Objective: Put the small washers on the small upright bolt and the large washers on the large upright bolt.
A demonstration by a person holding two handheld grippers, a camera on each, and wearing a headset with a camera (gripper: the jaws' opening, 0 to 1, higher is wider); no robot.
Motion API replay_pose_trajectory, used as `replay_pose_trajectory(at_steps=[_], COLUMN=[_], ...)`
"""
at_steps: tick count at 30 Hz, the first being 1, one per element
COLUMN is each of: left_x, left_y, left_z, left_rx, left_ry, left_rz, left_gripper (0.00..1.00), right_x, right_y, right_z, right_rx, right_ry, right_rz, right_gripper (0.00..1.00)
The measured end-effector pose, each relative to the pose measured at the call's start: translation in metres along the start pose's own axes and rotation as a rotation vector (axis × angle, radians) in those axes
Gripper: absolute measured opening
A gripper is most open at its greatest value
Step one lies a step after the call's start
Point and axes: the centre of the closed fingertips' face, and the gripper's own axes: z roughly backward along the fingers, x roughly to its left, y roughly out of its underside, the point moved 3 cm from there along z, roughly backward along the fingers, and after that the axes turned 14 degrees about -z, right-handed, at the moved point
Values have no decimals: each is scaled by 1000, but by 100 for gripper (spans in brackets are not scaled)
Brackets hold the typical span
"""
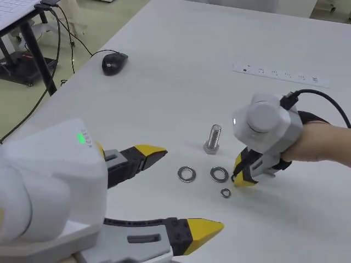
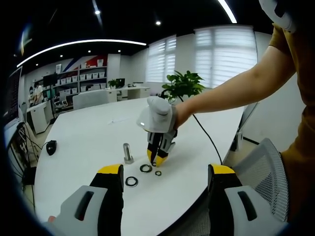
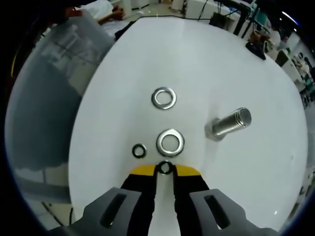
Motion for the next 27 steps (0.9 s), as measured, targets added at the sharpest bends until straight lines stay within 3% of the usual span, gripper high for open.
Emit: replay_pose_trajectory(at_steps=[11,27], left_x=[-2,-8], left_y=[-1,-6], left_z=[1,-3], left_rx=[0,-9], left_ry=[7,40], left_rz=[-4,-26], left_gripper=[69,69], right_x=[0,9], right_y=[3,29], right_z=[2,37], right_rx=[13,6], right_ry=[15,36], right_rz=[-37,-106], right_gripper=[12,12])
